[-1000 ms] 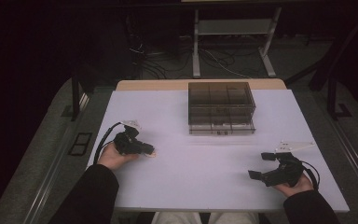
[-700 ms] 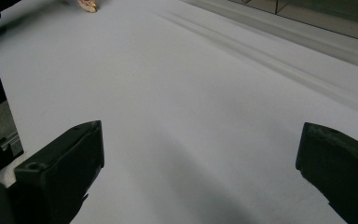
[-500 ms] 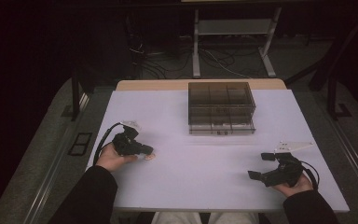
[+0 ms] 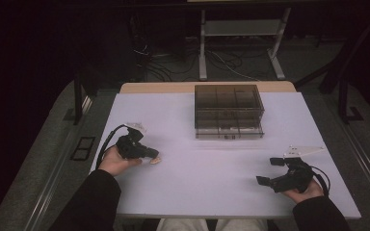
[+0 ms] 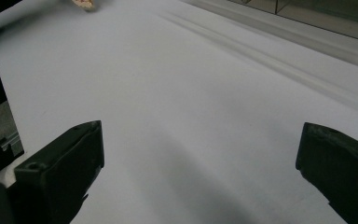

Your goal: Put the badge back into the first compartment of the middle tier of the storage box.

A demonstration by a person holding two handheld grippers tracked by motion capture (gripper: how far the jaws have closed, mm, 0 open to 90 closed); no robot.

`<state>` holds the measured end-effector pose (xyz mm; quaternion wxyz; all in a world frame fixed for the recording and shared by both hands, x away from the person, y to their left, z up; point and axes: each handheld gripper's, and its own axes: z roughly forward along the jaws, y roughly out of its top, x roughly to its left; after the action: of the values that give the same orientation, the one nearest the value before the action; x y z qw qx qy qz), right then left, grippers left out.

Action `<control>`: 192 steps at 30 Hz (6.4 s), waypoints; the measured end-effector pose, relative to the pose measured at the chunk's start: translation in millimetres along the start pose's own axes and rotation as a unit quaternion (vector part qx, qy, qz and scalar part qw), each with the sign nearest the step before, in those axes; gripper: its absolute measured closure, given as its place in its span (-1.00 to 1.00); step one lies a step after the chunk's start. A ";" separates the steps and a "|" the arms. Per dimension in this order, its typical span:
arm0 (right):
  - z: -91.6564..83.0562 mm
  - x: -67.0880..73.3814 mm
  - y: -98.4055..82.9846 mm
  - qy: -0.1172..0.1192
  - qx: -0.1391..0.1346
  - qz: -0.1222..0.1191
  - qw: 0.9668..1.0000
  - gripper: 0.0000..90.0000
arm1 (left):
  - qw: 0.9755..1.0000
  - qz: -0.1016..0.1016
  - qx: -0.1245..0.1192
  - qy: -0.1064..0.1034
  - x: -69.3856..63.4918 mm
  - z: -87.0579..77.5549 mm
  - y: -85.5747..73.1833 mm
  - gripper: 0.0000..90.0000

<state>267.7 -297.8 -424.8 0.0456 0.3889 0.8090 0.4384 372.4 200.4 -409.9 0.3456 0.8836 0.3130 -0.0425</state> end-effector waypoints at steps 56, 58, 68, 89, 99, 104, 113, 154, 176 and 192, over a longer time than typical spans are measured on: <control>-3.2 0.4 0.1 0.004 -0.010 0.000 1.000 -0.99 | 0.998 0.056 -0.022 0.025 -30.5 -28.3 76.3 0.90; -3.5 0.1 0.0 0.005 -0.011 0.000 1.000 -0.99 | 0.998 0.059 -0.023 0.025 -32.7 -27.4 80.7 0.90; -3.9 0.2 -0.2 0.004 -0.010 0.000 1.000 -0.99 | 0.997 0.075 -0.018 0.020 -39.4 -20.8 95.8 0.90; -4.2 0.2 -0.6 0.006 -0.011 -0.004 1.000 -0.99 | 0.996 0.089 -0.026 0.012 -46.6 -7.1 118.6 0.90; -4.4 0.4 -0.6 0.006 -0.012 -0.003 1.000 -0.99 | 0.995 0.096 -0.026 0.011 -50.5 1.1 130.5 0.90; -4.4 0.2 -0.7 0.006 -0.012 -0.004 1.000 -0.99 | 0.995 0.100 -0.022 0.012 -50.5 2.4 137.0 0.90; -4.5 0.2 -0.8 0.007 -0.013 -0.003 1.000 -0.99 | 0.995 0.099 -0.024 0.010 -50.5 10.6 145.4 0.90; -4.0 0.1 -0.9 0.010 -0.010 -0.007 1.000 -0.99 | 0.993 0.107 -0.043 -0.002 -56.6 60.5 172.0 0.90; -3.3 0.2 -1.0 0.014 -0.006 -0.009 1.000 -0.99 | 0.994 0.087 -0.071 -0.006 -46.4 83.9 173.0 0.90; -2.6 -0.1 -1.2 0.016 -0.002 -0.009 1.000 -0.99 | 0.995 0.070 -0.069 -0.008 -34.3 103.1 169.0 0.90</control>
<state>266.0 -300.0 -424.1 0.0375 0.3747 0.8119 0.4461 457.9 21.1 -379.3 0.4106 0.8768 0.2503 -0.0033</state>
